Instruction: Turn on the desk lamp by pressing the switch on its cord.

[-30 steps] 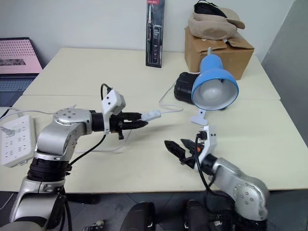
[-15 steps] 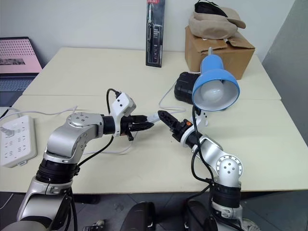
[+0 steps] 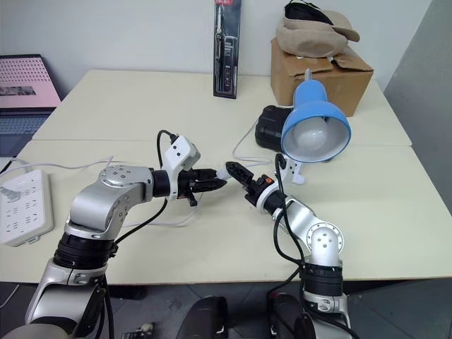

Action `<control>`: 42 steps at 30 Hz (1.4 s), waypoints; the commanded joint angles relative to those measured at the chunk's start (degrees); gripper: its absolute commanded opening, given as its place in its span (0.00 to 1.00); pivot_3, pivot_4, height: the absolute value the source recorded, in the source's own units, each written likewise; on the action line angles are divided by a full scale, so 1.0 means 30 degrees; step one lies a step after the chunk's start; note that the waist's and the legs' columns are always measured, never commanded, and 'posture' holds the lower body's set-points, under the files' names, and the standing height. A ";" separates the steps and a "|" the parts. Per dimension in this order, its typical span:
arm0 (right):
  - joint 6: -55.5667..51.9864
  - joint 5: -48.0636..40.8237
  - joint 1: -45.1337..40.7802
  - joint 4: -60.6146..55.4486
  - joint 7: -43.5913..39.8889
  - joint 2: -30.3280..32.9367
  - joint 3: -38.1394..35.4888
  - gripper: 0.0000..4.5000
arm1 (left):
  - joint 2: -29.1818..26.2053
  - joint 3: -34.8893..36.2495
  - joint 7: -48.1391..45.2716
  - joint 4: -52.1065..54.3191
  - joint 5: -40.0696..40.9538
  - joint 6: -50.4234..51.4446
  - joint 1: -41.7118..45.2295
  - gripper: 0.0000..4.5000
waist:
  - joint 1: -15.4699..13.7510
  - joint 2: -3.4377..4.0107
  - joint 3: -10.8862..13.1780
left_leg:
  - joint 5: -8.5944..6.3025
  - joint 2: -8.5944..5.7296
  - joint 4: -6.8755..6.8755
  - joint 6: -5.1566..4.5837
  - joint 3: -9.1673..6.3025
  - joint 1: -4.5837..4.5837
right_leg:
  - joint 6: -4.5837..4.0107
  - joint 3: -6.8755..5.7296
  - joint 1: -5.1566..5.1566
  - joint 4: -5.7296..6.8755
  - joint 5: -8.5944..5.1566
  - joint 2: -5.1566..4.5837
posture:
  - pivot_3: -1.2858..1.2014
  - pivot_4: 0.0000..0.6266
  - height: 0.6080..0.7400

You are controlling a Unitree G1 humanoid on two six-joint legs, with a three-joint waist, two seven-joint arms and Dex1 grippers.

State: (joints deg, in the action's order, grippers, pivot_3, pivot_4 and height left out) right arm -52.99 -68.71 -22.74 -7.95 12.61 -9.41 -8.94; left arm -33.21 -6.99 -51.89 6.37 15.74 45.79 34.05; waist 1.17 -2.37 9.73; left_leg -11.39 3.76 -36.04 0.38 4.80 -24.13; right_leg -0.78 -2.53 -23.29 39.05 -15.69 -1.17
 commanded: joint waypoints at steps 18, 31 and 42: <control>0.0579 -0.0587 -0.0446 0.0745 -0.0434 -0.1193 0.0982 0.92 | -0.0188 -0.0102 0.0044 0.1099 0.0347 -0.0074 0.0270 0.23 | 0.0078 0.0005 0.0004 | -0.0001 0.0003 0.0007 0.0000 0.0000 -0.0005 | 0.0001 0.0000 -0.0004 -0.0009 -0.0001 -0.0001 | 0.52 0.24 1.00; 0.0838 -0.0842 -0.0457 0.1001 -0.0373 -0.1229 0.1158 0.23 | -0.0357 -0.0088 0.0040 0.1549 0.0457 0.0129 0.0124 0.23 | 0.0093 0.0009 0.0007 | -0.0001 0.0003 0.0016 0.0000 0.0000 -0.0012 | 0.0001 -0.0001 -0.0010 -0.0018 -0.0001 -0.0001 | 0.52 0.24 1.00; 0.0667 -0.2127 -0.0268 0.0657 -0.0723 -0.1018 0.1132 0.33 | -0.0440 -0.0070 0.0210 0.1894 0.0562 0.0379 -0.0023 0.23 | 0.0099 0.0011 0.0008 | -0.0002 0.0005 0.0020 -0.0001 -0.0001 -0.0024 | 0.0002 -0.0001 -0.0019 -0.0024 -0.0001 -0.0002 | 0.52 0.24 1.00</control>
State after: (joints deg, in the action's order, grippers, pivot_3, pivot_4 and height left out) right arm -51.02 -72.44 -23.33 -3.99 11.30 -9.37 -5.68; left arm -34.14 -8.02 -51.40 9.30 16.43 47.04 33.79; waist 1.46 -2.34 9.76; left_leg -11.39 3.78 -35.97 0.38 4.80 -24.20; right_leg -0.77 -2.53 -23.35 38.98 -15.69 -1.17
